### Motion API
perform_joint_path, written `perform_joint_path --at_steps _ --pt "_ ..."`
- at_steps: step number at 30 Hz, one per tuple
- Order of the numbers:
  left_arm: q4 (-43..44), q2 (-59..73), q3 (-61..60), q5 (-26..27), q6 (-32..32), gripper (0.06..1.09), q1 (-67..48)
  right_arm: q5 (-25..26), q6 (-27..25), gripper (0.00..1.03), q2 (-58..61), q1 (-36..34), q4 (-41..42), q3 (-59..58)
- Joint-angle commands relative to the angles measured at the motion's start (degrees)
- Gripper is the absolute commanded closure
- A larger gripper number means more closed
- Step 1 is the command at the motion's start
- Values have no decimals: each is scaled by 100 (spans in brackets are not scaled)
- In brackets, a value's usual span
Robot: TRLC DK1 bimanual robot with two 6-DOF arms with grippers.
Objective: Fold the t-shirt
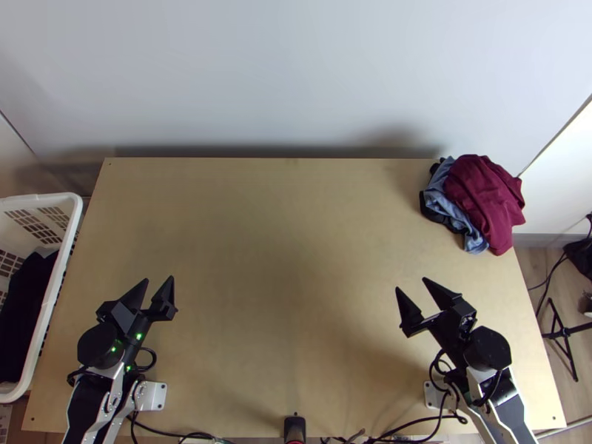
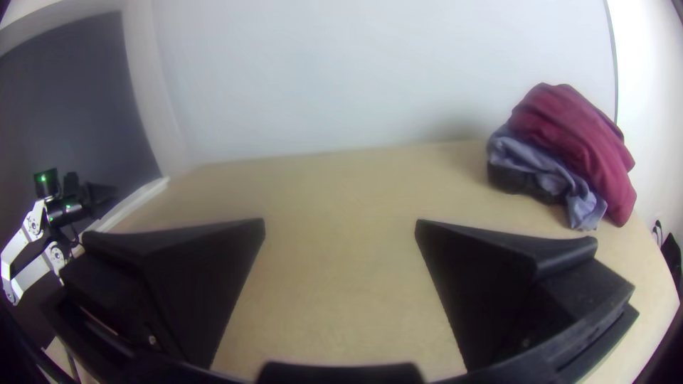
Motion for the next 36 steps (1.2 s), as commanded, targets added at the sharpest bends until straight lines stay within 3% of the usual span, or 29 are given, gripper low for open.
perform_joint_path --at_steps 1,5,11,15,19,25,29,31,33,36 --pt "2 -1 1 1 0 10 1 1 0 5 1 1 1 2" --pt "10 -1 1 10 9 10 -192 1 35 5 -8 54 1 2" --pt "2 8 1 -8 0 10 -587 1 97 5 -8 818 1 2" --pt "-77 -10 10 -887 44 10 -1044 1 70 5 -17 1741 159 19" --pt "-271 -10 36 -1950 35 10 -2003 1 88 5 -17 1978 53 11" --pt "-306 -10 36 -2117 27 10 -1950 9 88 5 -17 2084 45 11" --pt "-262 -10 36 -2144 62 10 -1642 115 -343 5 -25 2040 89 11" --pt "-200 -10 28 -2135 79 10 -1528 519 -360 5 -17 1908 89 11" --pt "-86 -10 19 -2144 114 10 -1370 1609 -272 5 -17 1723 62 11" --pt "107 -10 19 -2144 194 10 -965 2189 -290 5 -8 1469 36 2"
